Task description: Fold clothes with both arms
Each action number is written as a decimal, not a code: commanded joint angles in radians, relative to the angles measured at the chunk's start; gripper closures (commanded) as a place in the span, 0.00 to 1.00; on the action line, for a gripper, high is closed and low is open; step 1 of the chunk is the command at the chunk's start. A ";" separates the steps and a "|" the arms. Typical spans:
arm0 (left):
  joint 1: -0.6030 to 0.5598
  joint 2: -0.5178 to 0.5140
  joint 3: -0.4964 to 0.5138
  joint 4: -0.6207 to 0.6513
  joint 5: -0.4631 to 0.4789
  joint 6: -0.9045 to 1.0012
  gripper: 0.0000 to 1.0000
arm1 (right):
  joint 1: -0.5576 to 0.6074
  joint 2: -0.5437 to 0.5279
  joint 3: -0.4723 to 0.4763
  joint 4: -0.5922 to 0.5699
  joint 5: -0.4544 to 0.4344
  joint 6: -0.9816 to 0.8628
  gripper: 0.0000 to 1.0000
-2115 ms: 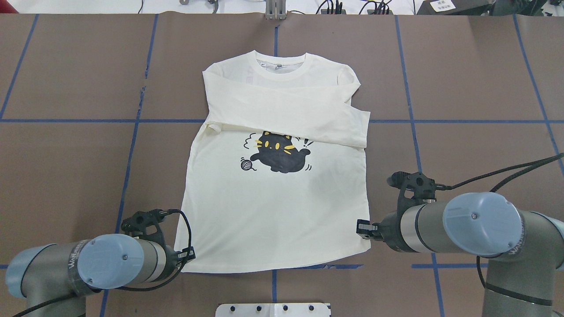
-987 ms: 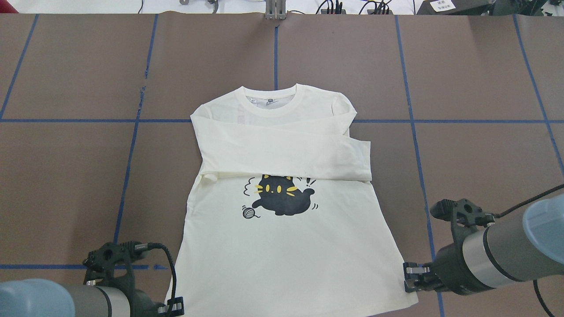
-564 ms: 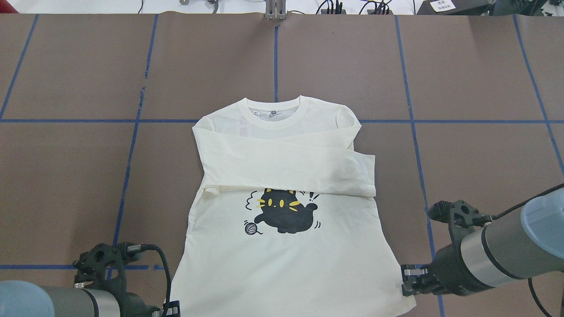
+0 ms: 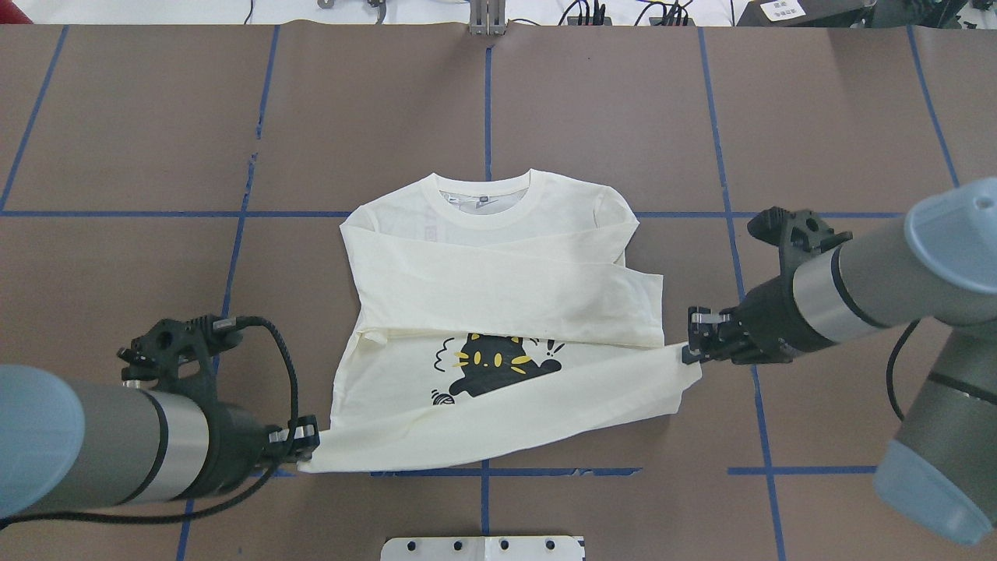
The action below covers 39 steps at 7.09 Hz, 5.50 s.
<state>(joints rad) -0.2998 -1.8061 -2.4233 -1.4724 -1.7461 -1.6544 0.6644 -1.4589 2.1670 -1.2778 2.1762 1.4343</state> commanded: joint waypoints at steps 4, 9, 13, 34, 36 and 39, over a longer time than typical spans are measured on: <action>-0.261 -0.194 0.327 -0.005 -0.023 0.157 1.00 | 0.144 0.283 -0.329 0.000 0.027 -0.043 1.00; -0.354 -0.208 0.516 -0.122 -0.013 0.196 1.00 | 0.242 0.406 -0.565 0.002 0.027 -0.077 1.00; -0.381 -0.312 0.627 -0.135 0.017 0.191 1.00 | 0.241 0.491 -0.674 0.002 0.019 -0.078 1.00; -0.344 -0.312 0.504 -0.028 0.043 0.119 0.00 | -0.086 0.178 -0.388 0.003 -0.187 -0.066 0.62; -0.344 -0.314 0.504 -0.026 0.043 0.119 0.00 | -0.091 0.178 -0.386 0.003 -0.184 -0.072 1.00; -0.341 -0.314 0.484 -0.017 0.045 0.119 0.00 | -0.185 -0.022 -0.140 0.003 -0.179 -0.072 1.00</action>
<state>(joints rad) -0.6420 -2.1209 -1.9307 -1.4969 -1.7024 -1.5355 0.5313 -1.3818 1.9047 -1.2747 1.9975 1.3560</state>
